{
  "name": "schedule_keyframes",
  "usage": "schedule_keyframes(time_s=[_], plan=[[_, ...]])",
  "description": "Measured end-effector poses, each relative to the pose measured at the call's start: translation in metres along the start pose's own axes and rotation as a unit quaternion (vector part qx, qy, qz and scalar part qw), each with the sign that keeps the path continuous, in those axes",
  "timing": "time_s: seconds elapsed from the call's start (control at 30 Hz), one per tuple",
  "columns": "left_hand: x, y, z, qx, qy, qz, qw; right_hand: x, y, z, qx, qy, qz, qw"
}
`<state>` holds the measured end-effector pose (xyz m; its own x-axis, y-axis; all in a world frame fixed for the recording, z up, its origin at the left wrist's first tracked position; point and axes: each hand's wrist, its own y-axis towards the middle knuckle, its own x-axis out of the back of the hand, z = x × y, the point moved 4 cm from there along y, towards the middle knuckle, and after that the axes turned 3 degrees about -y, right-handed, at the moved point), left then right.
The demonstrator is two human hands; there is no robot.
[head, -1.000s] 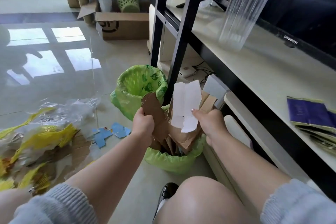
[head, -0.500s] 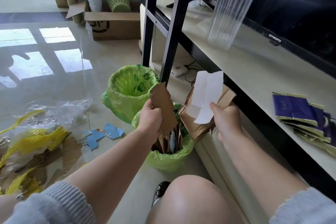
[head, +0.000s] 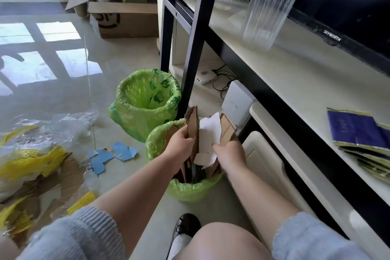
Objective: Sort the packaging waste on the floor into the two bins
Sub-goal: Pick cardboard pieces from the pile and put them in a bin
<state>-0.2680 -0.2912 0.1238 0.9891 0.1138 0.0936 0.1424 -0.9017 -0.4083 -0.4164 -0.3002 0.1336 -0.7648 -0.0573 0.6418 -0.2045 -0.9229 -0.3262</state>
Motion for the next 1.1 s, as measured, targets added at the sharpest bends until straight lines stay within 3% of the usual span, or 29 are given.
schedule_keyframes(time_s=[0.4, 0.5, 0.63, 0.77, 0.9, 1.03, 1.1], plan=[[0.005, 0.015, 0.015, -0.071, 0.223, -0.004, 0.972, -0.048, 0.000, 0.003, 0.004, -0.111, 0.076, 0.991], [0.011, 0.021, 0.016, -0.073, 0.210, 0.001, 0.975, -0.053, 0.002, 0.002, 0.003, -0.067, 0.111, 0.992], [0.020, 0.016, 0.007, -0.117, 0.223, -0.029, 0.967, -0.041, 0.001, 0.000, 0.056, -0.016, 0.099, 0.993], [0.012, 0.011, 0.008, -0.147, 0.364, -0.042, 0.919, -0.060, 0.006, -0.006, 0.079, -0.167, 0.118, 0.976], [0.006, 0.013, 0.015, -0.096, 0.476, -0.041, 0.873, -0.084, 0.022, -0.012, 0.089, -0.361, 0.106, 0.922], [0.014, 0.017, 0.022, -0.056, 0.449, -0.052, 0.890, -0.095, 0.030, -0.016, 0.089, -0.493, 0.131, 0.855], [0.017, 0.020, 0.021, -0.058, 0.414, -0.061, 0.907, -0.096, 0.033, -0.019, 0.082, -0.500, 0.130, 0.852]])
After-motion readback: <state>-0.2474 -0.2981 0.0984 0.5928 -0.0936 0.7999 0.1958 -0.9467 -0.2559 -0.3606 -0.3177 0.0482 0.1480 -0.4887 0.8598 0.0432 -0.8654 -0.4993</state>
